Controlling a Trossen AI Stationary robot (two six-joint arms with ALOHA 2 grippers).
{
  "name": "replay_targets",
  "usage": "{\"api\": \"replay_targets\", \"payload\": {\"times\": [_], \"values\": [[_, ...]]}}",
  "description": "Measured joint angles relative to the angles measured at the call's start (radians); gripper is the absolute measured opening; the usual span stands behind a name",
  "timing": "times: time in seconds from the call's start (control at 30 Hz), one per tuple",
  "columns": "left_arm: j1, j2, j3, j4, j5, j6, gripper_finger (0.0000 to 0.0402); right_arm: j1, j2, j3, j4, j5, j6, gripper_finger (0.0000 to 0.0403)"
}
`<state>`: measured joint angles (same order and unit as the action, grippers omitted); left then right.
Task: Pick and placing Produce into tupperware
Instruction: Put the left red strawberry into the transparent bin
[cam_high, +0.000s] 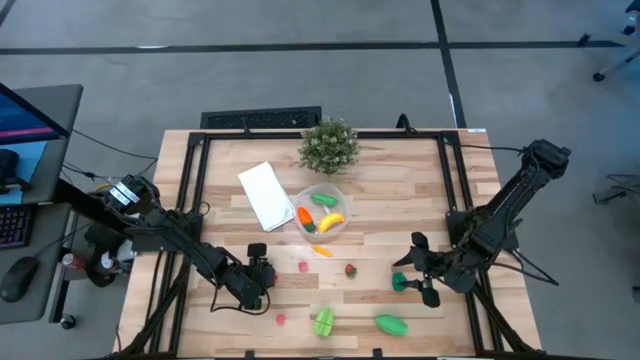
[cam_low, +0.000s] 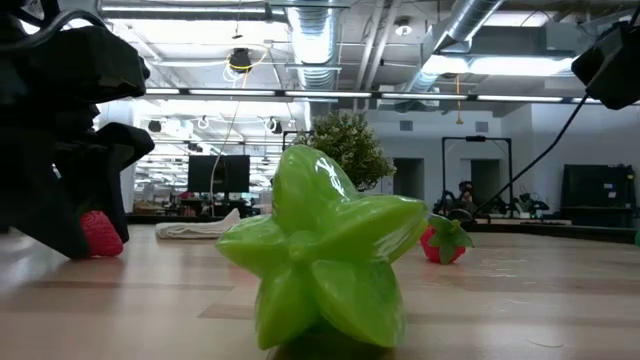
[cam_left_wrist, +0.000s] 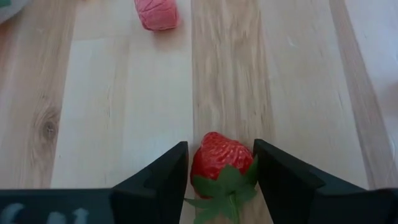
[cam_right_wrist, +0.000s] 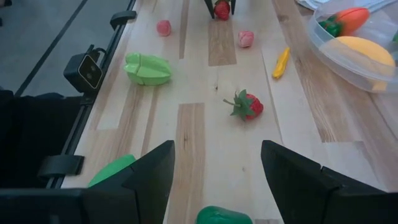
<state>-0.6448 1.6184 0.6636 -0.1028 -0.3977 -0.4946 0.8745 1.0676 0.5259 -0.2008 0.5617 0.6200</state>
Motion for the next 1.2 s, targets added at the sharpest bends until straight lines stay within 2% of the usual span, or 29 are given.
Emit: {"api": "replay_targets", "payload": {"times": [0.23,0.53,0.77,1.2], "values": [[0.001,0.000,0.000,0.005,0.001,0.000,0.0171,0.000,0.000,0.000,0.000,0.000,0.000,0.0234],[0.000,0.000,0.000,0.009,0.009,-0.006,0.0142,0.001,0.000,0.000,0.000,0.000,0.000,0.0234],[0.000,0.000,0.000,0.008,0.009,-0.007,0.0158,0.001,0.000,0.000,0.000,0.000,0.000,0.0234],[0.000,0.000,0.000,0.010,0.010,-0.007,0.0155,0.001,0.000,0.000,0.000,0.000,0.000,0.0234]]}}
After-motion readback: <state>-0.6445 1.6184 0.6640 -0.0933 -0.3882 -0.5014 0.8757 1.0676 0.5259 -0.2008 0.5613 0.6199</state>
